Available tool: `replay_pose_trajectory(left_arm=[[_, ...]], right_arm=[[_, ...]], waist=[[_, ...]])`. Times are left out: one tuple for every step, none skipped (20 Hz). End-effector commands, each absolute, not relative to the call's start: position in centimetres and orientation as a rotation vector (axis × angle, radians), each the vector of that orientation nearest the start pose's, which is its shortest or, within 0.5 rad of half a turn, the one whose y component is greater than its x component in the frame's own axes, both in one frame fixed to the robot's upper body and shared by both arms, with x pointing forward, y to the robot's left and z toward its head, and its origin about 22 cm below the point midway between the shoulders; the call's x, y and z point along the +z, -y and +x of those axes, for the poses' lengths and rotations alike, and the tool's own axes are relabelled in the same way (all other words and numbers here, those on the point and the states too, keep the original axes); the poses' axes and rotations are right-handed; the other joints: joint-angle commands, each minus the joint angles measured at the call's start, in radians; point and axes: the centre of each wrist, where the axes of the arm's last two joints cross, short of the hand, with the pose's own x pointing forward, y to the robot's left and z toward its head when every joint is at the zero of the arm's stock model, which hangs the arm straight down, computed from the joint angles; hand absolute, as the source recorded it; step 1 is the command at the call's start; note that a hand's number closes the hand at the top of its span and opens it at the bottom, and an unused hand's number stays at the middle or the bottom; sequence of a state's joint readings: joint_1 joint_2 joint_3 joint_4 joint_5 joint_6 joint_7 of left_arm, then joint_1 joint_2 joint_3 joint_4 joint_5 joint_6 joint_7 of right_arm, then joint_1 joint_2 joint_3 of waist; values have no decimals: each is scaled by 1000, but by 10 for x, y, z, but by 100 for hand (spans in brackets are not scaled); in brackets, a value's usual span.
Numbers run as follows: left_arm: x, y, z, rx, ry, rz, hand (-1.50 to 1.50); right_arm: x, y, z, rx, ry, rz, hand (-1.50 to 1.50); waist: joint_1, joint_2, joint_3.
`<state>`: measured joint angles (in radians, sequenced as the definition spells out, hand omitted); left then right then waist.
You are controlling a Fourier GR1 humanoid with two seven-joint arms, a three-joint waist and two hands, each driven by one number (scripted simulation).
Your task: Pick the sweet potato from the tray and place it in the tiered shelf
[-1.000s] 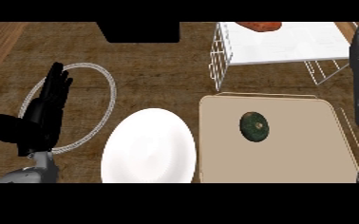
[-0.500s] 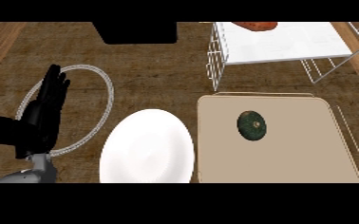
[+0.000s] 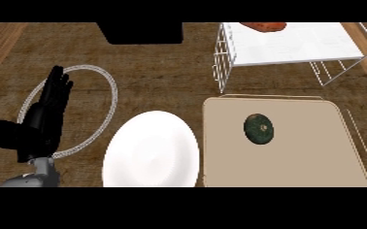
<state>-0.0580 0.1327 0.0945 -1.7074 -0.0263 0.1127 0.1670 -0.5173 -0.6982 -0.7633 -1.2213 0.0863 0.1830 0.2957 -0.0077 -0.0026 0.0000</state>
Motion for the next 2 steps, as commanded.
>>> replay_pose_trajectory(left_arm=[[57,-258,261,58,1593,268,0],[64,-267,259,43,1600,248,0]], right_arm=[[214,532,250,-202,1603,-735,-150],[237,528,249,-210,1607,-729,-150]], waist=[[4,3,0],[6,2,0]])
